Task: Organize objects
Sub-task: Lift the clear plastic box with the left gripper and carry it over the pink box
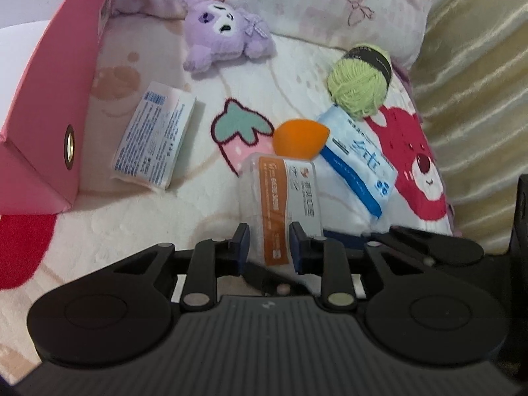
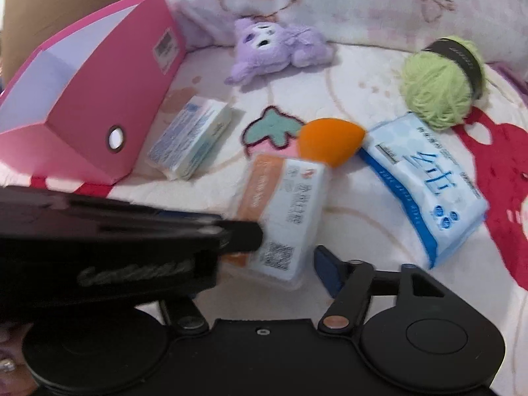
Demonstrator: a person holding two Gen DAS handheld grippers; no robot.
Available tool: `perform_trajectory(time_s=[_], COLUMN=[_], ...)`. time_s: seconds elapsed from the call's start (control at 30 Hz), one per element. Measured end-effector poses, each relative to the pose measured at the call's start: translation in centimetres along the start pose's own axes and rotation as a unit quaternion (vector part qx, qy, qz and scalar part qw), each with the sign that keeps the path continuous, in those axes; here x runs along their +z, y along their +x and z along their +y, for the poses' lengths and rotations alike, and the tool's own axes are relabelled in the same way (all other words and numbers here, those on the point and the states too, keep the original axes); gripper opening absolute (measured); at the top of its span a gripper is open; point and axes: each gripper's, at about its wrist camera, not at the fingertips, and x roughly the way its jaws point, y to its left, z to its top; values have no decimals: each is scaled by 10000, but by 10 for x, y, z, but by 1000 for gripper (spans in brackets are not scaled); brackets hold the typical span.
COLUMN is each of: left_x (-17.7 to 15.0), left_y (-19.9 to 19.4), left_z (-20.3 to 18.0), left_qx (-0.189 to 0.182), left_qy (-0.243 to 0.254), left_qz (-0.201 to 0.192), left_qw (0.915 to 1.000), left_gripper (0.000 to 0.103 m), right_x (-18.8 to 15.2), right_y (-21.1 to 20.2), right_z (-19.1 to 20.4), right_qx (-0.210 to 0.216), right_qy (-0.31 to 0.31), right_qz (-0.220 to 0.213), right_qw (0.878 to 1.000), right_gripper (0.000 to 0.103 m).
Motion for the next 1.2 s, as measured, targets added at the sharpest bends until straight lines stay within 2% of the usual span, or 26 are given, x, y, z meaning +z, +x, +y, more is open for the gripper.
perform_trajectory(time_s=[0.1,0.23,0.3,0.4,0.6,0.73,1.03,1.2], left_x=[-2,-1,-1,-2,-6,-9,-19,-26], left_y=[1,4,6,8,-1,-12,-52,-83], left_z=[-4,0,2,2,2,0,-6,-11], left_qx=[67,-46,-90,-143,-185,-148,140,348], left_qy=[191,57,-19,-24,-33,1,120,192], left_qz=[-172,-248,-259,-232,-320,-344,-525,-597], left_qw=[9996,9997,9996,9996,9993,9993,9984,9974], left_gripper=[26,27,29,35,35,35,35,35], right_x=[-3,0,0,-2,-5,-7,-15,-25], right_y=[2,5,6,8,-2,-10,-34,-53], right_z=[5,-8,-7,-1,8,11,31,52], right_qx=[-89,103,103,-2,-133,-56,167,267], right_qy=[-216,252,289,134,-224,-335,-930,-1436], right_qz=[50,48,18,-37,-216,-314,-654,-972], right_qw=[9997,9996,9995,9999,9994,9989,9934,9845], right_gripper=[68,68,69,69,68,68,68,68])
